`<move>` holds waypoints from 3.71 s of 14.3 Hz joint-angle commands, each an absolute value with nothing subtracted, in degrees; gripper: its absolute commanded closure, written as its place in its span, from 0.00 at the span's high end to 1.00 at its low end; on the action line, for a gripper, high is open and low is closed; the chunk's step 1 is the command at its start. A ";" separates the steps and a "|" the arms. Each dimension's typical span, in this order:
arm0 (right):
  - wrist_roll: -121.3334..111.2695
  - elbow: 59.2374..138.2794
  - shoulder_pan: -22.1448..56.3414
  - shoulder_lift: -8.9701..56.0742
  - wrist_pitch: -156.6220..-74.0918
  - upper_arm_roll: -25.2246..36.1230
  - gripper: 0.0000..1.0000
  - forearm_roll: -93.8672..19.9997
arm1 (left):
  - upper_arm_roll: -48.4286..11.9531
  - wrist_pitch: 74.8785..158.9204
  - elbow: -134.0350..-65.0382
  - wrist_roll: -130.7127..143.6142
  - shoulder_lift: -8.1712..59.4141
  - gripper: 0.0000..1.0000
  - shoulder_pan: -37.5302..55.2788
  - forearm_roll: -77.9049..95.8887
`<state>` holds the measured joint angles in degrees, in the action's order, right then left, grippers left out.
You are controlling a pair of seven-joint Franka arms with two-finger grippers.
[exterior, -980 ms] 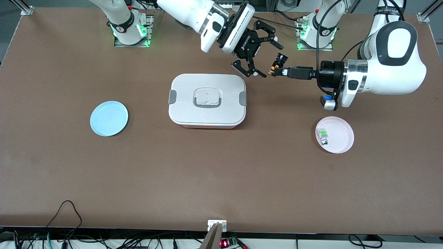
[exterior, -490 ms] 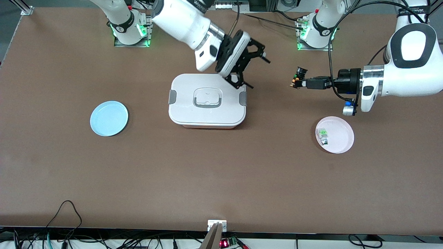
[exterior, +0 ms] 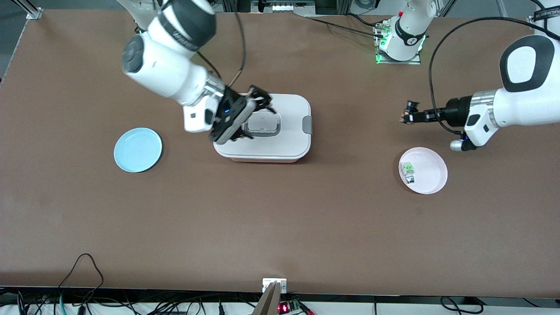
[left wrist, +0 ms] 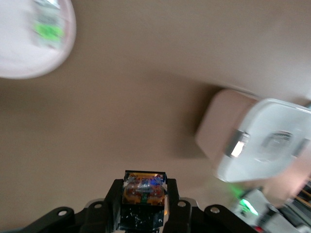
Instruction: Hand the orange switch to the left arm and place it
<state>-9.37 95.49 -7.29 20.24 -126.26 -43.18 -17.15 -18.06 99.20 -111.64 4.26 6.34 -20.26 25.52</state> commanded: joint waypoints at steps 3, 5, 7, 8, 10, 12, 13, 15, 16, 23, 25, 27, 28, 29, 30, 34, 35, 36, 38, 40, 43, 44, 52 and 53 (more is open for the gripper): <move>-8.96 96.85 -7.73 14.60 -111.21 -33.33 1.00 -14.52 | -18.37 109.75 -112.50 -6.23 11.42 0.00 -23.11 13.57; -8.96 98.08 -7.73 13.98 -107.68 -30.34 1.00 -10.04 | -18.37 115.89 -112.85 -6.77 13.35 0.00 -23.03 5.32; -8.96 98.17 -7.73 13.54 -103.82 -27.35 1.00 -6.00 | -18.37 123.19 -113.99 -6.77 15.81 0.00 -22.94 -1.72; -8.88 98.17 -7.73 13.10 -102.06 -26.03 1.00 -4.15 | -18.37 126.09 -114.60 -6.16 17.21 0.00 -22.85 -3.24; -8.88 98.17 -7.73 11.70 -99.41 -23.92 1.00 -2.90 | -18.37 131.98 -114.87 -6.15 20.55 0.00 -22.85 -4.56; -8.96 98.09 -7.73 10.55 -97.13 -21.81 1.00 -1.33 | -18.37 136.12 -114.87 -6.50 23.63 0.00 -23.11 -5.27; -8.96 98.09 -7.73 9.68 -95.90 -20.93 1.00 -0.88 | -18.28 137.97 -114.87 -6.50 24.86 0.00 -23.12 -5.19; -8.18 97.82 -7.65 8.27 -95.45 -18.99 1.00 0.34 | -18.28 141.23 -114.87 -6.50 26.89 0.00 -22.94 -5.19; -8.00 97.56 -7.65 8.26 -95.36 -18.64 1.00 2.27 | -18.11 142.20 -114.79 -6.59 27.59 0.00 -23.03 -5.27; 2.36 97.21 6.13 0.89 -91.94 -3.01 1.00 2.99 | -16.70 144.93 -114.79 -6.77 30.41 0.60 -22.68 -5.19; 5.95 97.29 7.11 -1.48 -91.85 -2.20 1.00 2.99 | -16.52 144.32 -115.31 -6.59 27.88 1.00 -22.50 -5.27; 7.82 97.73 7.82 -3.25 -91.41 -0.19 1.00 2.99 | -16.44 144.32 -118.37 -6.15 24.54 1.00 -22.41 -5.27; 7.47 97.73 7.74 -3.43 -91.41 -0.09 1.00 2.99 | -16.44 143.53 -121.09 -6.15 22.09 1.00 -22.41 -5.27; 7.38 97.73 7.65 -3.69 -91.32 -0.09 1.00 3.08 | -16.44 142.48 -123.72 -6.07 19.71 1.00 -22.33 -5.27; 7.38 98.17 7.73 -4.91 -91.41 -0.17 1.00 3.16 | -16.44 141.95 -124.88 -6.24 17.77 1.00 -22.32 -5.27; 6.50 100.81 7.65 -8.52 -92.20 -0.18 1.00 3.08 | -16.61 133.97 -121.48 -6.50 5.21 1.00 -18.20 -5.27; 6.59 100.90 7.65 -8.96 -90.98 -0.26 1.00 2.73 | -16.61 128.72 -119.20 -6.59 2.66 1.00 -17.06 -5.19; 7.11 101.42 7.65 -10.10 -89.84 -0.26 1.00 2.29 | -16.61 122.23 -116.05 -6.59 0.81 1.00 -16.18 -5.19; 6.68 101.25 7.65 -10.11 -89.38 -0.18 1.00 1.76 | -16.61 109.83 -108.41 -6.77 -1.13 1.00 -15.56 -5.10; 7.21 100.90 7.73 -10.11 -90.87 -0.61 1.00 1.58 | -16.61 101.90 -101.81 -7.90 -2.10 1.00 -14.68 -5.10; 6.95 100.55 7.73 -11.07 -90.18 -0.35 1.00 1.58 | -16.52 91.78 -93.01 -8.53 -1.93 1.00 -13.80 -5.19; 6.77 100.20 7.65 -11.07 -90.18 -0.35 1.00 1.58 | -16.52 90.97 -92.81 -8.79 -1.85 1.00 -13.97 -5.01; 6.77 94.40 7.12 -9.41 -86.66 -0.62 1.00 1.67 | -17.49 89.56 -91.23 -3.18 -1.14 1.00 -13.89 -4.13; 6.77 93.79 6.60 -9.06 -86.57 -0.62 1.00 1.50 | -17.49 89.13 -91.23 -2.38 -1.14 1.00 -13.89 -4.13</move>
